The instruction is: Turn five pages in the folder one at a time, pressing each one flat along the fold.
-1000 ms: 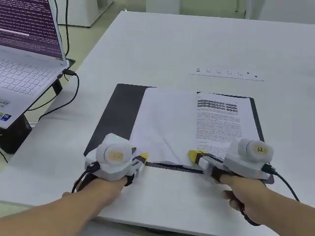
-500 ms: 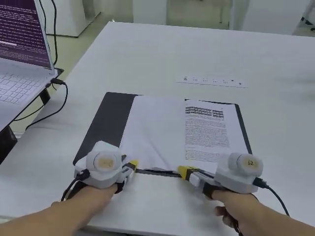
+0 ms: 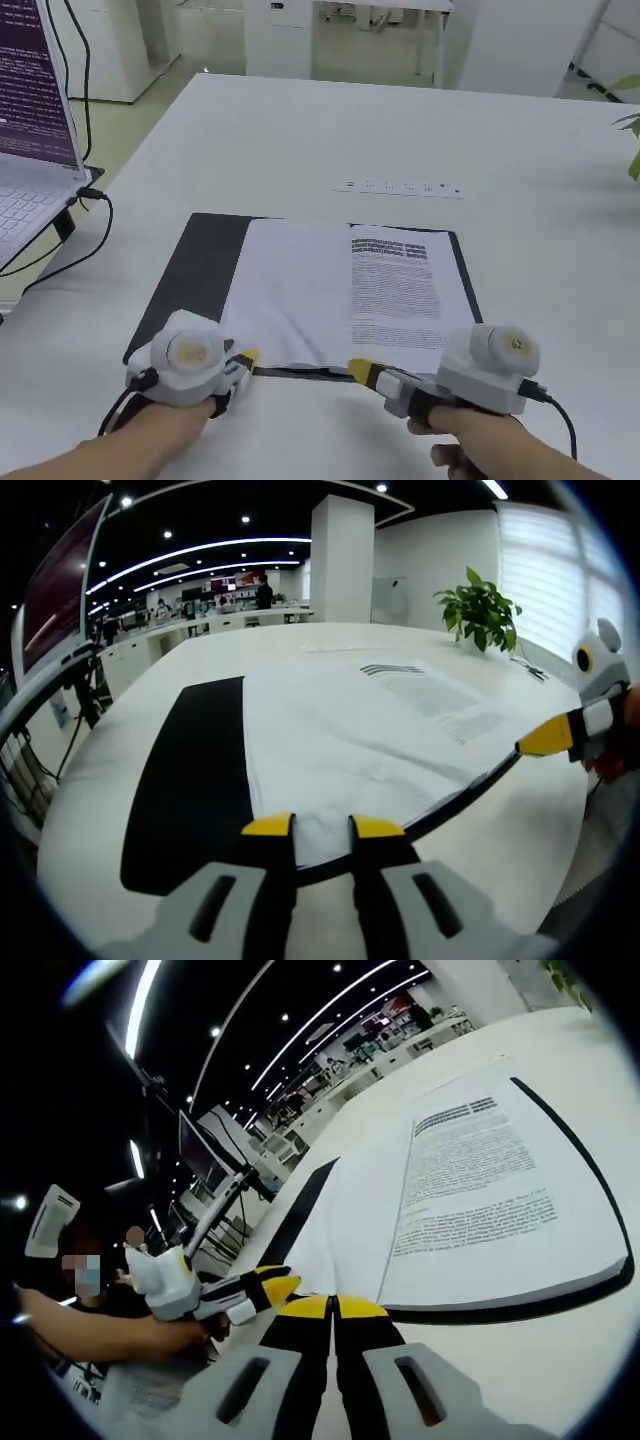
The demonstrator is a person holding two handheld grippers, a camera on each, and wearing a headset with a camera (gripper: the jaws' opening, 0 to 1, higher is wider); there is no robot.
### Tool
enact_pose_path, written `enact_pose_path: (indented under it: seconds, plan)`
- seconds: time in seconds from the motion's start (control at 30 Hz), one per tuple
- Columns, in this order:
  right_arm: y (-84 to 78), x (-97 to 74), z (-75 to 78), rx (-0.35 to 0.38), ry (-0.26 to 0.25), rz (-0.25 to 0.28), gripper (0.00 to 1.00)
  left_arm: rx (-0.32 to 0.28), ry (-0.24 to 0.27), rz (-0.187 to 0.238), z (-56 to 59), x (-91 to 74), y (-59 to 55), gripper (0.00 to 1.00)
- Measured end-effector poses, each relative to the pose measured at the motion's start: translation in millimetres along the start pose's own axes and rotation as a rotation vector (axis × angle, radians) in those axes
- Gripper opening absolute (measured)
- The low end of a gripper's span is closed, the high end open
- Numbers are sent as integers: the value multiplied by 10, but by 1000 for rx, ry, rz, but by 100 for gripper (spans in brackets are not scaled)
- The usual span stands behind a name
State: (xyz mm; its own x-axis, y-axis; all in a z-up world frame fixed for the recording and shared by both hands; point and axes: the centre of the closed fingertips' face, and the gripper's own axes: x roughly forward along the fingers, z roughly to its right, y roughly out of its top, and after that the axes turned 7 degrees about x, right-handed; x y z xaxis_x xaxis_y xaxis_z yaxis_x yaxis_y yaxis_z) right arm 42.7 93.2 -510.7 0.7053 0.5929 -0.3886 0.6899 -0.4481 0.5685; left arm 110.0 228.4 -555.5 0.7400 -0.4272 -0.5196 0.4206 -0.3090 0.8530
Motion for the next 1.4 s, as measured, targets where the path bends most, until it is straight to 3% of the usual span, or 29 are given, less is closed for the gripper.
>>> enact_pose_path:
  seconds: [0.23, 0.37, 0.47, 0.73, 0.8, 1.0, 1.07, 1.1, 1.23, 1.4]
  plan:
    - [59, -95, 24, 24, -38, 45, 0, -29, -19, -38, 16, 6, 22, 21]
    - [217, -211, 80, 36, -86, 96, 0, -68, -80, -146, 114, -88, 2, 33]
    - [344, -322, 156, 52, -129, 138, 0, -134, -117, -177, 178, -235, 22, 39]
    - [550, -713, 353, 42, -218, 192, 0, -173, -129, -151, 91, -615, 123, 47]
    - [577, -803, 431, 11, -251, 185, 0, -173, -131, -152, 81, -691, 147, 48]
    - [628, -1063, 572, -58, -328, 170, 0, -154, -123, -104, 85, -896, 321, 58]
    - [613, -1127, 642, -43, -349, 157, 0, -152, -121, -84, 94, -944, 374, 59]
    - [609, -1144, 656, -34, -352, 152, 2, -148, -120, -76, 102, -970, 397, 61]
    - [697, -1199, 579, -43, -328, 173, 33, -159, -115, -51, 113, -1035, 469, 67]
    - [744, -1274, 531, -152, -343, 147, 39, -160, -107, -34, 92, -1111, 523, 69]
